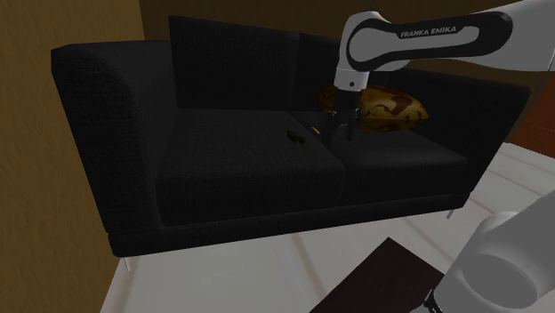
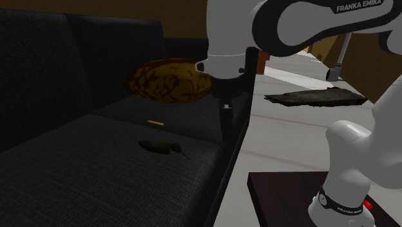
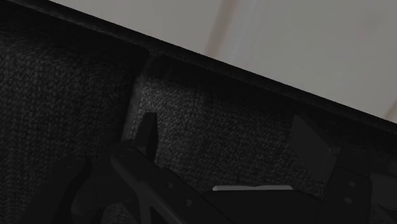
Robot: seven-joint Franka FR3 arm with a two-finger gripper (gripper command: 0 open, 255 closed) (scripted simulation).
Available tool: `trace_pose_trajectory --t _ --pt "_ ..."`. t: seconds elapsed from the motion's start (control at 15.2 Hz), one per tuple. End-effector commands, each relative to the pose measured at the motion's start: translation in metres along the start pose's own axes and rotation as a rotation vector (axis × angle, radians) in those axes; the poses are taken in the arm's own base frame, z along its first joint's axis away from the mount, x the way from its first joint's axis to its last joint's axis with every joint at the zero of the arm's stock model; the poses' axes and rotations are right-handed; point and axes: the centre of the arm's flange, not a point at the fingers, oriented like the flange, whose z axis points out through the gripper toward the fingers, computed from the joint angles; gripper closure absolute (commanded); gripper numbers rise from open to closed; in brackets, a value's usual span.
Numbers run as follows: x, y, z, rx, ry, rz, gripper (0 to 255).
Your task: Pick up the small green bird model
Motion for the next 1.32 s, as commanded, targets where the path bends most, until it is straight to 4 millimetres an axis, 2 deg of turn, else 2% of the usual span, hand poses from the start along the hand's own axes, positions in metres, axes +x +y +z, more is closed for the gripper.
trace_pose_trajectory --t 0.0,0.73,1.25 --pt "0.029 -0.004 0.001 0.005 -0.01 0.015 0" --pt "0.177 -0.01 0.008 0.03 -0.059 0.092 0" --pt "0.179 -0.01 0.048 0.03 -0.059 0.092 0"
